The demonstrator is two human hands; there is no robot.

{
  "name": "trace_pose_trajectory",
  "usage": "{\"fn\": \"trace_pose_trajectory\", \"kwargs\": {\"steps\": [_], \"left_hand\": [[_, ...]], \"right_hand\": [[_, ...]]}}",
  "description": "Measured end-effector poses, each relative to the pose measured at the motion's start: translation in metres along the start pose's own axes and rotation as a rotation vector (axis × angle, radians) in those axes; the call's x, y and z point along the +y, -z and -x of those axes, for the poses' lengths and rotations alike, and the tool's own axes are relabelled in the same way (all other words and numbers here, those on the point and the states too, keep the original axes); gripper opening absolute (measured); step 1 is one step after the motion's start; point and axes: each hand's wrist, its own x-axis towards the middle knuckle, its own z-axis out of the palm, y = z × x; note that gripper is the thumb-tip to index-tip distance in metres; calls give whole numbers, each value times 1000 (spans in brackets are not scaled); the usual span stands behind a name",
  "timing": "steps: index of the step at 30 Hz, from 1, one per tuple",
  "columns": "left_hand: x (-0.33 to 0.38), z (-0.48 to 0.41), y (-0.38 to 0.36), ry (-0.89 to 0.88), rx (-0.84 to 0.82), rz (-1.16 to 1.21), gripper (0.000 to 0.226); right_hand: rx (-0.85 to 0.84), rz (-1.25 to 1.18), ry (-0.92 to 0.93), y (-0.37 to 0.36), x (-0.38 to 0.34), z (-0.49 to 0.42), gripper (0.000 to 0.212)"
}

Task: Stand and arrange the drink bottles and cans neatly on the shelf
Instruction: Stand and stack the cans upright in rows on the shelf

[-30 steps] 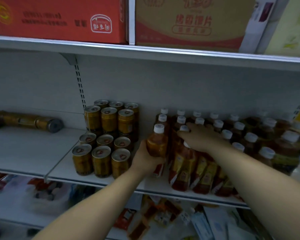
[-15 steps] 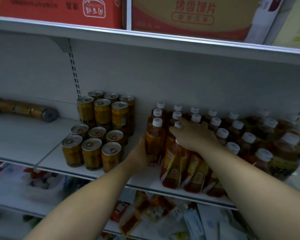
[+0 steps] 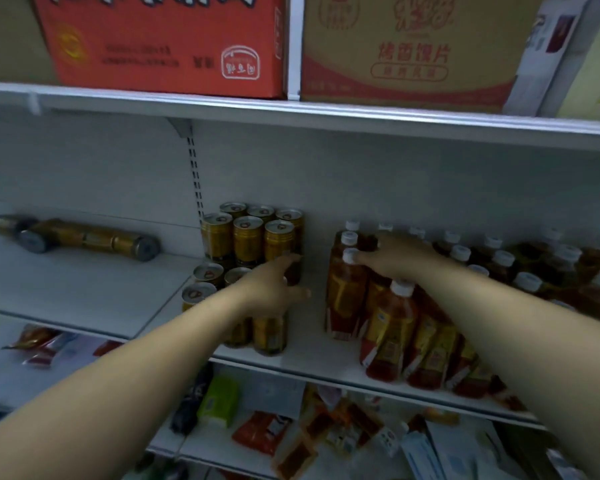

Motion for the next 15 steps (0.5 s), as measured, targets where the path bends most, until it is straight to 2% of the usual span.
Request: {"fn": "trace_pose_trajectory", "kwargs": {"steps": [2, 6, 10, 15], "left_hand": [[-16, 18, 27, -18, 17, -57, 63], [-67, 52, 79, -3, 65, -155, 65], [-135, 86, 130, 94, 98, -252, 73], [-219, 126, 190, 218, 117, -271, 74]], "right_hand": [[69, 7, 73, -2, -34, -4, 67], [64, 1, 220, -19, -125, -8, 74], [31, -24, 379, -49, -221, -15, 44], [-39, -12, 391, -86, -328, -26, 73]]}}
